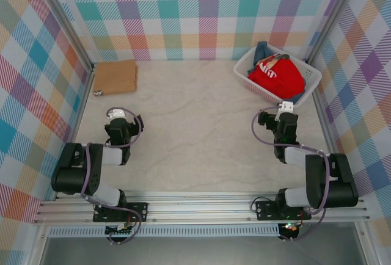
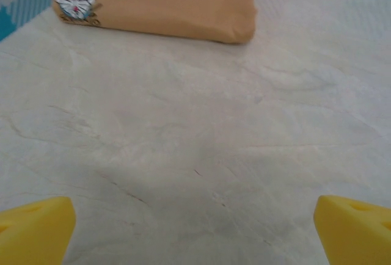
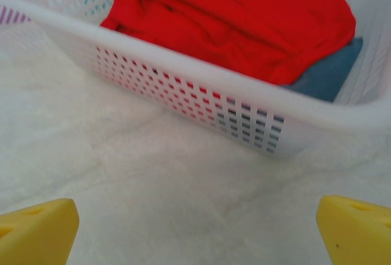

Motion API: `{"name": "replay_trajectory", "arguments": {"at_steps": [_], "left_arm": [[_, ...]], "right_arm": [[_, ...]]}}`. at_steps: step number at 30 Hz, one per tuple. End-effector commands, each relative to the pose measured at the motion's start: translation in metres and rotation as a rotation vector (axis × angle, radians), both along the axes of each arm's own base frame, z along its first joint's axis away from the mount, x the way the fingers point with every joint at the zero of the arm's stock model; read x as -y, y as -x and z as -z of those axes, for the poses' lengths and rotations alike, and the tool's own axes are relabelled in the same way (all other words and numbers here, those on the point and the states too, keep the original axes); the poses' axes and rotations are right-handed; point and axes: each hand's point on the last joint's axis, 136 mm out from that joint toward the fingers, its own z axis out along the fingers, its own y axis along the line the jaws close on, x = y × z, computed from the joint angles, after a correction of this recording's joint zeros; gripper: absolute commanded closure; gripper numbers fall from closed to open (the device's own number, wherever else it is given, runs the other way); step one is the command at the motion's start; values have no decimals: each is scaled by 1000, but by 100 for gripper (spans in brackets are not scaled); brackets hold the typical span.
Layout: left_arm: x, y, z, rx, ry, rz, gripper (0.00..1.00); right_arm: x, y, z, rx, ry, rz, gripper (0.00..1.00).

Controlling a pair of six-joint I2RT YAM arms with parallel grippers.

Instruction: Fold and stack the t-shirts

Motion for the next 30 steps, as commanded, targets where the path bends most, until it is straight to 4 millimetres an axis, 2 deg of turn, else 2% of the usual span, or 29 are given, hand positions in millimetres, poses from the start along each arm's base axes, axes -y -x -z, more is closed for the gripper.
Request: {"name": "replay_trajectory", "arguments": {"at_steps": [1, 5, 6, 8, 30], "left_arm": [[14, -17, -11, 33, -42, 67, 0], [15, -17, -12, 32, -40, 69, 0], [15, -17, -12, 37, -42, 69, 0], [15, -17, -13, 38, -39, 69, 0], [16, -17, -13, 35, -52, 71, 0]], "right_arm": [[-8, -7, -4, 52, 0, -63, 0], [-1, -13, 12, 33, -36, -46, 0], [-1, -15, 11, 72, -29, -50, 0], [-2, -15, 15, 26, -33, -55, 0], [-12, -18, 16, 10, -13, -102, 0]]}}
